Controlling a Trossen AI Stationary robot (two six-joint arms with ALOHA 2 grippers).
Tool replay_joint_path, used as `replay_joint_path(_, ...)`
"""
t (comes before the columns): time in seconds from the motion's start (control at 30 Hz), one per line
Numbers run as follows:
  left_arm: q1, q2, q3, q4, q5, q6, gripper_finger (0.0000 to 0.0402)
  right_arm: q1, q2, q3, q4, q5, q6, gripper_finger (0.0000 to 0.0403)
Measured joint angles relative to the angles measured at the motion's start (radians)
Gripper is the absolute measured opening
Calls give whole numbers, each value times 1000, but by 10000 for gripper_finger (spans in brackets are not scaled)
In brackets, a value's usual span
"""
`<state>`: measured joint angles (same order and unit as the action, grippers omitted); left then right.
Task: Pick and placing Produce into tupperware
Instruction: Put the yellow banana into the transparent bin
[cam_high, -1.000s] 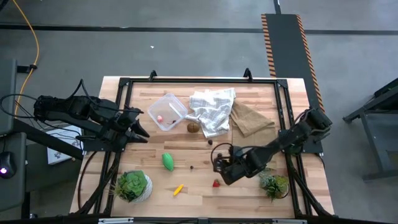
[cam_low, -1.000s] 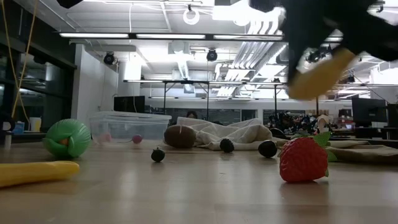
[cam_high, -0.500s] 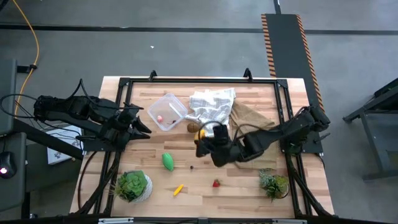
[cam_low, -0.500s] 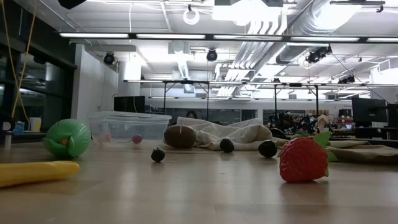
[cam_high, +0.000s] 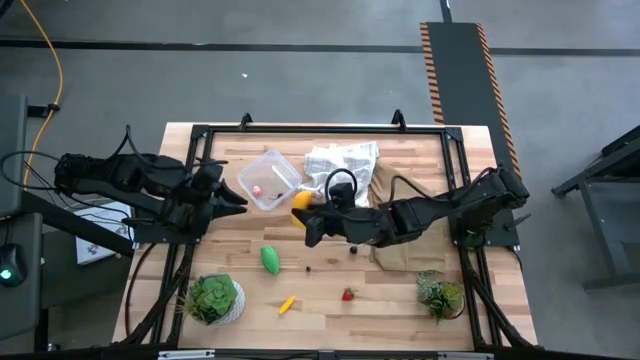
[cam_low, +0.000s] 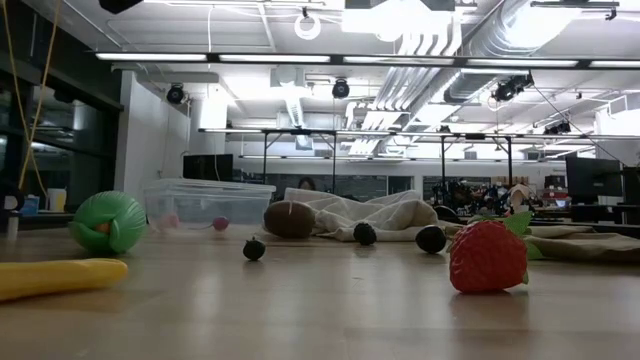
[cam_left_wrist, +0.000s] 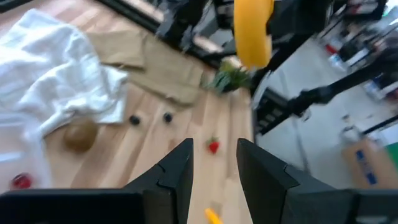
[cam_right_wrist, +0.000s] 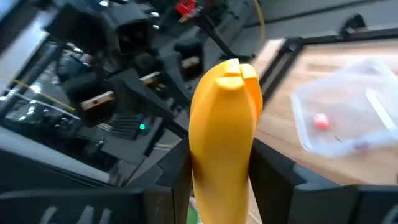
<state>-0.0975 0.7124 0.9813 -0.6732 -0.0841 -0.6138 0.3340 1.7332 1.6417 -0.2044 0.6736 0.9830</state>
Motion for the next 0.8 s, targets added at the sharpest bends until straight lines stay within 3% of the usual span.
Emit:
replay_joint_path(0.33,0,4,0,116,1,-90,111,-6,0,0,228,0,-246,119)
replay_joint_path(0.6,0,71,1,256,8,-101,114,-39,0,0,295,-11,-316,119)
replay_joint_path(0.8,1,137,1,324,20,-82,161,-47,0,0,334,-42,-363,119)
